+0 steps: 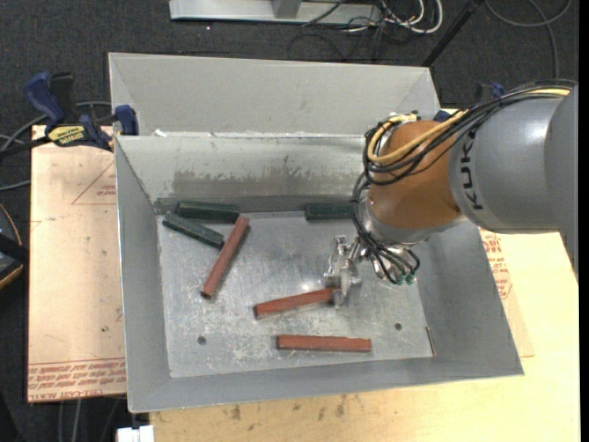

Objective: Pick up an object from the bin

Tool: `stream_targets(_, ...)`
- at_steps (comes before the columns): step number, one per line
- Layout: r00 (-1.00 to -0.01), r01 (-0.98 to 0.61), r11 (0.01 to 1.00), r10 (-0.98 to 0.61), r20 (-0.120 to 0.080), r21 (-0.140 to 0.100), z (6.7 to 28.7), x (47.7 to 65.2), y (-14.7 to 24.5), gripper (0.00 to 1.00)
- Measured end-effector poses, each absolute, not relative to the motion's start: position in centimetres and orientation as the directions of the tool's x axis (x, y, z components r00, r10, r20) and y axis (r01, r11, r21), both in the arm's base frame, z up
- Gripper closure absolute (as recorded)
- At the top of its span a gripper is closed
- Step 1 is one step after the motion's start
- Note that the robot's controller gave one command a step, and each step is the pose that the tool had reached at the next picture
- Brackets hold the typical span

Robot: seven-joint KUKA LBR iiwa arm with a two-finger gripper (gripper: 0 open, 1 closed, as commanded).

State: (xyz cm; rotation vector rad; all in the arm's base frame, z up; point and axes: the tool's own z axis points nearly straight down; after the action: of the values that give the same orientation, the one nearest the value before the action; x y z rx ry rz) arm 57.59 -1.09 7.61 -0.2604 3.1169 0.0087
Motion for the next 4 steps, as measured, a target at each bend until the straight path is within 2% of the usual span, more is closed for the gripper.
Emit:
stream_targets(1,-0.986,-0.166,0.986,-0.166,-0.014,0.004,7.6,57.6,-1.1,1.00)
stream_targets(2,-0.987,-0.160,0.987,-0.160,0.000,0.001,11.9,58.8,0.2,1.00)
stream_targets(3,-0.988,-0.155,0.988,-0.155,0.000,0.002,17.8,58.4,0.6,1.00)
stream_targets(4,-0.992,-0.129,0.992,-0.129,-0.002,0.001,24.8,59.7,-0.2,1.00)
